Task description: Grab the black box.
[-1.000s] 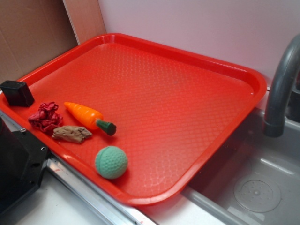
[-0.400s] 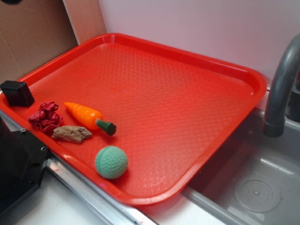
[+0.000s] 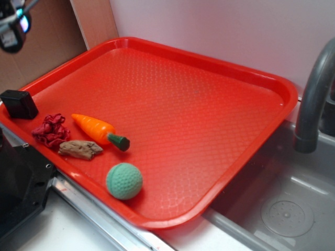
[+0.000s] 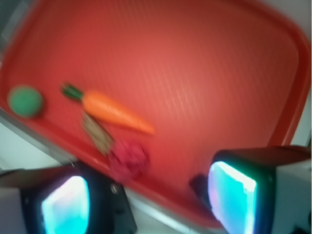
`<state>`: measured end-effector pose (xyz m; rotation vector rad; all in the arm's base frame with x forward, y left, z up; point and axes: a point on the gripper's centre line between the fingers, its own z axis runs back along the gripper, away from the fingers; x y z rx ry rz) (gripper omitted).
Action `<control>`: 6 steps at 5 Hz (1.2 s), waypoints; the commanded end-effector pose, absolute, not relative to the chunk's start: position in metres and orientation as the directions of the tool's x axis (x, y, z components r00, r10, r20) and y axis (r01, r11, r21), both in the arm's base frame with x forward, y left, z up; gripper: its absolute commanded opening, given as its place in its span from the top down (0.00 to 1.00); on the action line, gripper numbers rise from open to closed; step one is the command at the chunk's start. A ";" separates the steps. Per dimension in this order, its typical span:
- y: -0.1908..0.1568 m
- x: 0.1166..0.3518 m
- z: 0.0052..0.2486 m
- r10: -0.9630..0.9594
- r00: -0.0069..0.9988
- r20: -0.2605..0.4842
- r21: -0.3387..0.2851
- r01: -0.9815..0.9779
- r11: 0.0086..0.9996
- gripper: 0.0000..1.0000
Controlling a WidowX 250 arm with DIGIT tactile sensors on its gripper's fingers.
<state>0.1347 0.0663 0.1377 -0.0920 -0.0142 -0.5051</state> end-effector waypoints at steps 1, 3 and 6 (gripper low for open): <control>0.115 0.109 0.086 -0.470 0.869 -0.153 0.053 0.482 0.874 0.00; 0.115 0.109 0.086 -0.470 0.869 -0.153 0.053 0.482 0.874 0.00; 0.124 0.108 0.066 -0.540 0.809 -0.232 0.069 0.567 0.821 0.00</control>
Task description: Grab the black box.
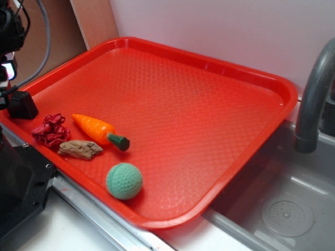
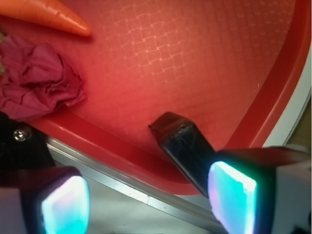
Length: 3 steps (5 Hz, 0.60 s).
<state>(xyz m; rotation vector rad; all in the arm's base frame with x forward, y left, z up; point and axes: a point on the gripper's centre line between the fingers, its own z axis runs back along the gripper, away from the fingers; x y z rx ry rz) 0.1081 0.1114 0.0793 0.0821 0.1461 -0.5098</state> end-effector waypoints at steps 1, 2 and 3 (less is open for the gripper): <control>0.127 0.109 0.065 -0.594 0.778 -0.207 0.079 0.618 0.782 0.00; 0.132 0.111 0.058 -0.621 0.758 -0.197 0.093 0.645 0.758 0.00; 0.137 0.113 0.050 -0.625 0.753 -0.206 0.096 0.651 0.753 0.00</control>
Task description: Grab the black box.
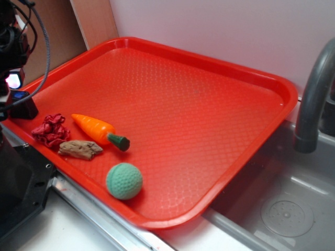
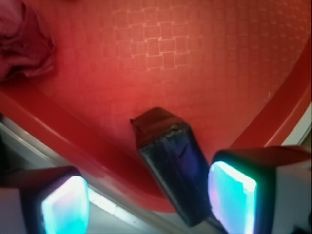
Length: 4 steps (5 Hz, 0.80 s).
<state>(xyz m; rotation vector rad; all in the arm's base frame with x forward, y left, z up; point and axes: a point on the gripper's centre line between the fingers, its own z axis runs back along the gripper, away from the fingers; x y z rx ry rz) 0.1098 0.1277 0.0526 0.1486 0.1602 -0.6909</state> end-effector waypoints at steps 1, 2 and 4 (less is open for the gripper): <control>0.143 0.116 0.039 -0.613 0.759 -0.220 0.079 0.640 0.764 0.00; 0.146 0.122 0.030 -0.591 0.767 -0.248 0.052 0.620 0.783 0.00; 0.142 0.122 0.040 -0.556 0.785 -0.273 0.037 0.586 0.809 1.00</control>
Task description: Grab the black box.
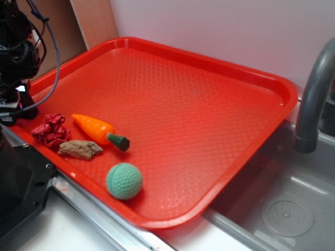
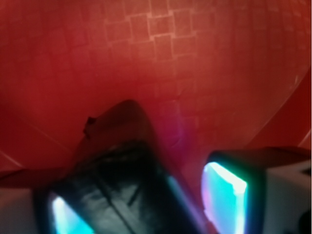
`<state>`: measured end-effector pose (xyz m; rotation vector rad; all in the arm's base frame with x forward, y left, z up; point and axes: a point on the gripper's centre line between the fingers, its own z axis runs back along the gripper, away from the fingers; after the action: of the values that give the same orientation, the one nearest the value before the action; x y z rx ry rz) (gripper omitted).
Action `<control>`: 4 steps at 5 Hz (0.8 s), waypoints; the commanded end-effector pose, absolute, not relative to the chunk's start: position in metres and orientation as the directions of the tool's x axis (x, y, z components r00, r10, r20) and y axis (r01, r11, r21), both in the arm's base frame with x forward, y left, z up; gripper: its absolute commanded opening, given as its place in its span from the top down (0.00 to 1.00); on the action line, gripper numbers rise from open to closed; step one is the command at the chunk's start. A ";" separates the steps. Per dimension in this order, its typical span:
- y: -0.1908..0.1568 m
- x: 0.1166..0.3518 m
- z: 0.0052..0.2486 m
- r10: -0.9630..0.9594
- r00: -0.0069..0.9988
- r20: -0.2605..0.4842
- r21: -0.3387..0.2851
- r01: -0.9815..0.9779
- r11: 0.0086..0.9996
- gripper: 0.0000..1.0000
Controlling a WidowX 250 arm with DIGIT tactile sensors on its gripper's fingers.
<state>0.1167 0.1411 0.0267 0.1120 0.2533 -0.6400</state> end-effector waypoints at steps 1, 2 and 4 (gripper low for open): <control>0.125 0.137 0.064 -0.536 0.823 -0.187 0.047 0.553 0.832 1.00; 0.084 0.176 0.090 -0.497 0.859 -0.119 0.041 0.505 0.862 1.00; 0.025 0.233 0.146 -0.359 0.933 -0.031 -0.016 0.359 0.933 1.00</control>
<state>0.2247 0.0203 0.1301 -0.0235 0.0735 -0.3579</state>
